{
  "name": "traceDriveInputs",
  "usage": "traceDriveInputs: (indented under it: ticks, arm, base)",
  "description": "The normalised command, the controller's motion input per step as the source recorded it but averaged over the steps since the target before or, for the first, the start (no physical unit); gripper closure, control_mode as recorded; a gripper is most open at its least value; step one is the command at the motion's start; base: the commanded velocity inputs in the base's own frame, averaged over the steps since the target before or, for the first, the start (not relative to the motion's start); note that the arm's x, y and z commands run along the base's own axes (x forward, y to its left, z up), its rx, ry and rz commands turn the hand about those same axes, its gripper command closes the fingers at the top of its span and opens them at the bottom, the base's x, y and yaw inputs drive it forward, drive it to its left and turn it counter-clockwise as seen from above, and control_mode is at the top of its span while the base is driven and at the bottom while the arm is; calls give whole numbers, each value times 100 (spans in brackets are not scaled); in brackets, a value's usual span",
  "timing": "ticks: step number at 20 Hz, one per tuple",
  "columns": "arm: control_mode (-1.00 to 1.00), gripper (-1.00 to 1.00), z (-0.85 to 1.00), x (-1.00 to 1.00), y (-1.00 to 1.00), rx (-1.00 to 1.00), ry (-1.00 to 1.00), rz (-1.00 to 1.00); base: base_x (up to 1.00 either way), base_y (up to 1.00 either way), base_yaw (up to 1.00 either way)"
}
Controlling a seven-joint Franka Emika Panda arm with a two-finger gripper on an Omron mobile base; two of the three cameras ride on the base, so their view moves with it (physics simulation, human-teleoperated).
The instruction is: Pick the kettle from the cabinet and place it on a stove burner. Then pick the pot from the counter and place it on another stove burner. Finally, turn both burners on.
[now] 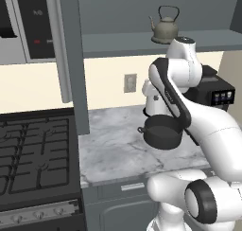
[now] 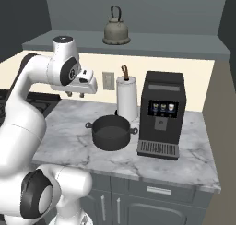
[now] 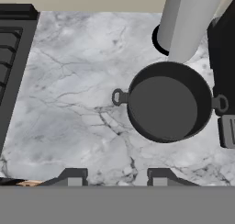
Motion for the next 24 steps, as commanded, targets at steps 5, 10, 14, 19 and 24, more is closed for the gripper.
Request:
traceDriveInputs:
  ticks: [5, 10, 14, 19, 24]
  arm:
    - [-100, -100, 1, 0, 0, 0, -4, 0]
    - [-100, -100, 2, 0, -3, 0, -8, 0]
    - [-100, -100, 12, 0, -10, 0, -12, 0]
    - [-100, -100, 23, 0, -8, 0, -11, 0]
    - [-100, -100, 28, 0, -7, 0, -13, 0]
  base:
    - [0, 0, 0]
    - [0, 0, 0]
    - [0, 0, 0]
    - [0, 0, 0]
    - [0, 0, 0]
